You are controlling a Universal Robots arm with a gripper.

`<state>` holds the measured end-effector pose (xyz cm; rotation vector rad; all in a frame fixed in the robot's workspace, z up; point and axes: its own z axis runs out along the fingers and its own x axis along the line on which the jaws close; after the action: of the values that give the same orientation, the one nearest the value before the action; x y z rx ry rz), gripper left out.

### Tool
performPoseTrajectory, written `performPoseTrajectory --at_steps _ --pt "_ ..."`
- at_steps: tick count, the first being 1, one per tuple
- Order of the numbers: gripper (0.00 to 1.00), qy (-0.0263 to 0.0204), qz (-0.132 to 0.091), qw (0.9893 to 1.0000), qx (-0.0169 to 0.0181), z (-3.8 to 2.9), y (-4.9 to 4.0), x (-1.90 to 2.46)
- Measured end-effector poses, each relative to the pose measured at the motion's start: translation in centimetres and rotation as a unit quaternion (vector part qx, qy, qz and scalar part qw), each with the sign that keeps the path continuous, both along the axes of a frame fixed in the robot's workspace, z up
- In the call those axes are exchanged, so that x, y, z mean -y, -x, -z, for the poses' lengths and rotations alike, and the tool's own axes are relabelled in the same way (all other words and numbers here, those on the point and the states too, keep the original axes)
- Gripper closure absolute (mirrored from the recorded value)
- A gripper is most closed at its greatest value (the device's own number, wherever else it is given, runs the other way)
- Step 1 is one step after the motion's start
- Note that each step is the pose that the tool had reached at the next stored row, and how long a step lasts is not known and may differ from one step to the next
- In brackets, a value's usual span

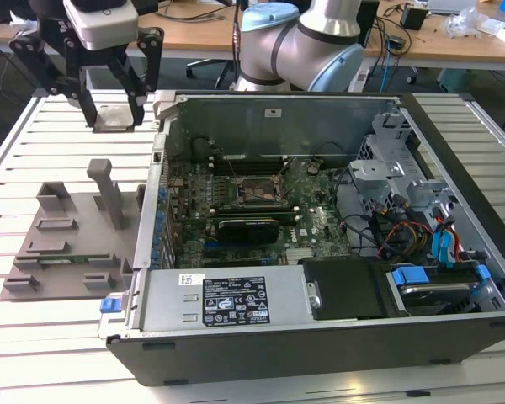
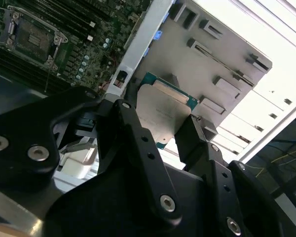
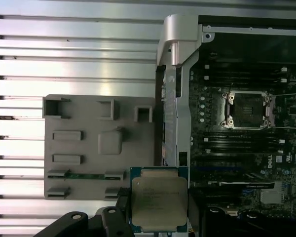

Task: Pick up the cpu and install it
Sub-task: 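Pick up the cpu and move it towards the insertion slot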

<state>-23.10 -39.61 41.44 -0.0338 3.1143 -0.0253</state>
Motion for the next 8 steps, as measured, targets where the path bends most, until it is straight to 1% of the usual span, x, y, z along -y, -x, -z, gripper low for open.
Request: performPoseTrajectory --at_steps 5,8 --pt "0.45 0.0 0.0 1.0 0.0 0.07 -0.64 0.0" --pt "0.45 0.0 0.0 1.0 0.0 0.17 -1.22 0.0"
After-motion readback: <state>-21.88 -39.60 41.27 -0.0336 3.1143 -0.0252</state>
